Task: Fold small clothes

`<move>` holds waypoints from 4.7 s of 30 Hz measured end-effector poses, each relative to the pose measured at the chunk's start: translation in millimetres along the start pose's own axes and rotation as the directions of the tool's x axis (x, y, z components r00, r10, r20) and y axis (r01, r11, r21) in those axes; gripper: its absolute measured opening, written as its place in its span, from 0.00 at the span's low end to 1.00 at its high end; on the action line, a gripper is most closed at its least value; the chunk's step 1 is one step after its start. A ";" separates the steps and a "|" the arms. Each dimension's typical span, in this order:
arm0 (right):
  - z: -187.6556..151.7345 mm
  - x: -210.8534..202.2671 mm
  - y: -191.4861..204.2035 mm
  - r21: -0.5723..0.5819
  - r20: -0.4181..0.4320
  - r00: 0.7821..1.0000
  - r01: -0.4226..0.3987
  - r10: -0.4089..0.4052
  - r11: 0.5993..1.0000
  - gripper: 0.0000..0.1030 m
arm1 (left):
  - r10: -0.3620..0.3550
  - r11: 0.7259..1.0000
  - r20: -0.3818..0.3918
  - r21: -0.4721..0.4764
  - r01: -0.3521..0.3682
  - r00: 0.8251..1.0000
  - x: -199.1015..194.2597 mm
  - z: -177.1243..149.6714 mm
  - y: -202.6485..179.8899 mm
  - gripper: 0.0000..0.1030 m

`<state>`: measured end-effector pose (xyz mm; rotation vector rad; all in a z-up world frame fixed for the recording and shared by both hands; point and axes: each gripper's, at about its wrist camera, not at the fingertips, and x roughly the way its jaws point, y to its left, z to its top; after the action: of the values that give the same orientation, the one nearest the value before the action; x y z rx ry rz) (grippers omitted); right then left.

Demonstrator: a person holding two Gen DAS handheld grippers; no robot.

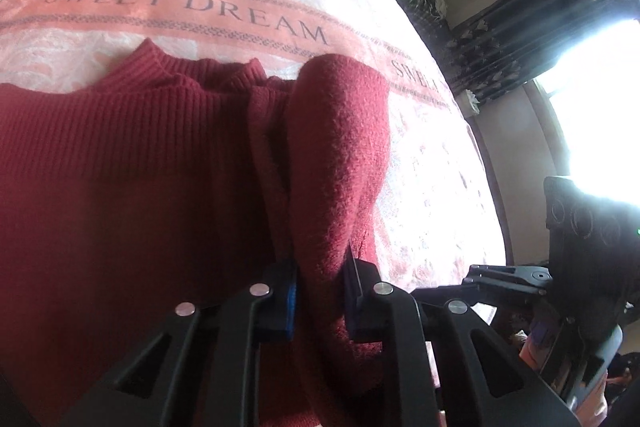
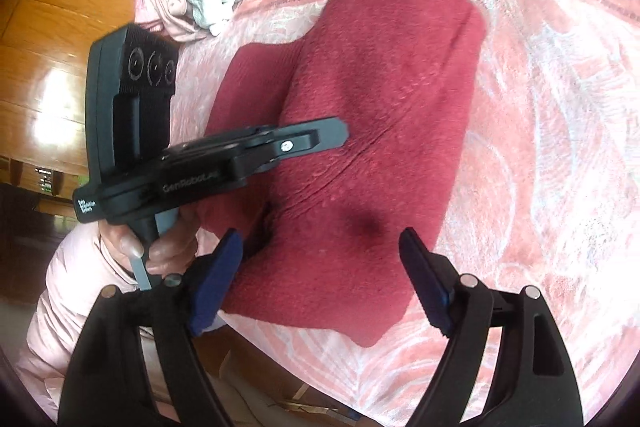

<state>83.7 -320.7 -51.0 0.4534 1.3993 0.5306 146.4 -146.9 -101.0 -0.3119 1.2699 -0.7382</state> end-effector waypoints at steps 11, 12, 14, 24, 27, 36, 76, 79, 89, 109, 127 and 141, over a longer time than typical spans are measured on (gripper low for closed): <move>17.9 18.1 5.7 0.025 -0.041 0.995 0.088 -0.087 0.996 0.78 | 0.014 0.999 0.111 -0.049 -0.008 0.994 -85.7 -11.8 53.8 0.16; 18.8 21.4 8.0 0.019 -0.043 0.995 0.089 -0.088 0.996 0.78 | 0.026 0.998 0.120 -0.055 -0.020 0.992 -93.5 -14.2 62.2 0.16; 22.1 26.9 15.2 0.003 -0.049 0.995 0.091 -0.091 0.996 0.78 | 0.052 0.997 0.140 -0.067 -0.043 0.989 -109.1 -18.8 77.3 0.15; 25.7 50.9 46.8 -0.053 -0.104 0.990 0.090 -0.095 0.995 0.78 | 0.106 0.991 0.199 -0.105 -0.086 0.974 -182.5 -28.5 137.4 0.12; 26.6 59.8 52.0 -0.056 -0.121 0.987 0.095 -0.101 0.994 0.78 | 0.111 0.990 0.185 -0.110 -0.091 0.976 -184.3 -32.5 144.3 0.12; 23.1 89.1 65.4 -0.100 -0.188 0.972 0.125 -0.142 0.987 0.78 | 0.144 0.982 0.018 -0.127 -0.141 0.989 -134.5 -63.3 167.6 0.39; 25.9 89.0 69.1 -0.140 -0.165 0.962 0.195 -0.217 0.971 0.80 | 0.145 0.984 -0.015 -0.103 -0.146 0.989 -169.4 -107.7 162.1 0.54; 45.1 75.2 80.1 -0.152 -0.069 0.972 0.214 -0.226 0.965 0.80 | 0.150 0.979 0.058 -0.148 -0.140 0.987 -183.6 -79.7 166.9 0.58; 88.6 90.3 85.4 -0.135 -0.029 0.981 0.187 -0.193 0.973 0.79 | 0.171 0.929 -0.019 -0.331 -0.167 0.985 -146.0 -22.1 209.9 0.59; 77.8 98.1 74.9 -0.116 -0.105 0.976 0.178 -0.191 0.977 0.79 | 0.370 0.917 0.080 -0.193 -0.350 0.925 -169.6 -33.8 189.0 0.21; -11.7 133.9 60.3 -0.036 -0.282 0.955 0.083 -0.090 0.996 0.33 | 0.497 0.867 0.004 -0.049 -0.496 0.868 -137.0 -111.3 143.2 0.47; -8.4 122.9 86.1 -0.177 -0.207 0.946 0.213 -0.248 0.961 0.41 | 0.458 0.887 0.000 -0.070 -0.457 0.889 -138.1 -113.3 149.8 0.66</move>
<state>79.5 -178.4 -99.0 0.1024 1.5941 0.5037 73.9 73.9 -119.9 -0.0634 1.2903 -0.2854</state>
